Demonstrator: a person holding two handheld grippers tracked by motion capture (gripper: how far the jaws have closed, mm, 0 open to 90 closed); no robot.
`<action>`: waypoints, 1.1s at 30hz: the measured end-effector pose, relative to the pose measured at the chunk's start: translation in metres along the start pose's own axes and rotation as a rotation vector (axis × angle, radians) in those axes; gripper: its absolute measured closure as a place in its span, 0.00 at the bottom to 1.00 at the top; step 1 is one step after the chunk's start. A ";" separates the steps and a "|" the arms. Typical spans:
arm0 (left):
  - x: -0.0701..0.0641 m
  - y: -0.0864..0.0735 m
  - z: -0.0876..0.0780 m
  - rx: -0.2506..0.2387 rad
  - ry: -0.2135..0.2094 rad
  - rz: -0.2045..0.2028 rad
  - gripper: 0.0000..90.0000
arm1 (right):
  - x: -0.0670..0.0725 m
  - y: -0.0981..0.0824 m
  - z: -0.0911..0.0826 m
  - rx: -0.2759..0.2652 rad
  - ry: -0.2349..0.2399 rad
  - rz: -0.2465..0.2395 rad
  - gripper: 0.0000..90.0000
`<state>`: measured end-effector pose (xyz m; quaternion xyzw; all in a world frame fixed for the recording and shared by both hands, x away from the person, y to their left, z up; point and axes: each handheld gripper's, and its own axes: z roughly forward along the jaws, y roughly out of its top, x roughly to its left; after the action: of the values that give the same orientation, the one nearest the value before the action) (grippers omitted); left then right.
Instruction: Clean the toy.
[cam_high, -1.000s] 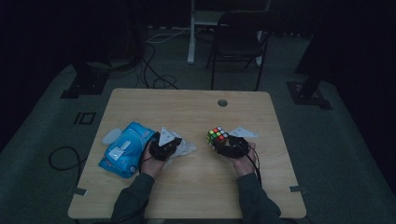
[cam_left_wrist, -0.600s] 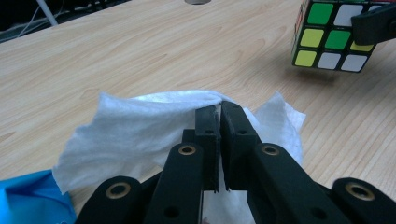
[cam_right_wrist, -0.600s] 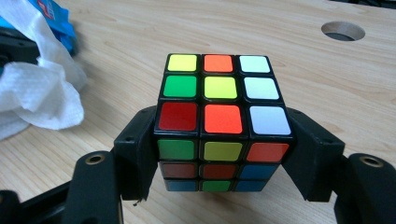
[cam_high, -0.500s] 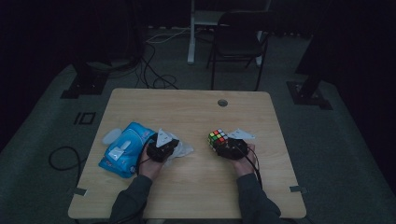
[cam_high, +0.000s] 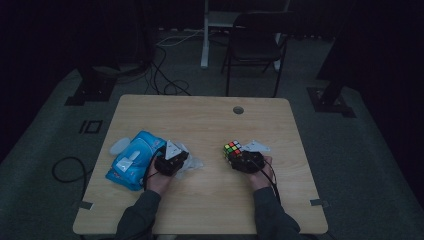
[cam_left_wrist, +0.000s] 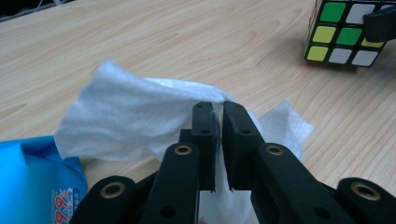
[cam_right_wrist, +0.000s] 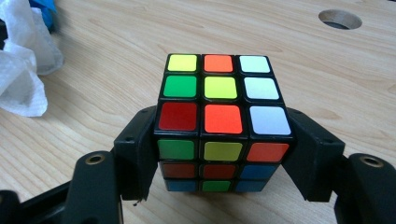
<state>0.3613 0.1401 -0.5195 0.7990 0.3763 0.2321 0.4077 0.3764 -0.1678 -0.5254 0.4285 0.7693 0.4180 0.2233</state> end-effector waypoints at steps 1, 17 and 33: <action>0.000 -0.001 0.000 0.002 0.002 -0.002 0.94 | 0.000 -0.001 0.000 0.001 -0.003 -0.003 0.38; 0.004 -0.010 -0.002 0.026 0.016 -0.035 0.88 | 0.002 -0.007 0.004 0.006 -0.014 -0.018 0.38; 0.005 -0.005 -0.013 -0.020 -0.014 -0.057 0.66 | 0.000 -0.003 0.001 -0.019 0.007 -0.008 0.13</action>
<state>0.3532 0.1523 -0.5161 0.7854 0.3936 0.2184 0.4249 0.3757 -0.1681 -0.5290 0.4219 0.7677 0.4260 0.2263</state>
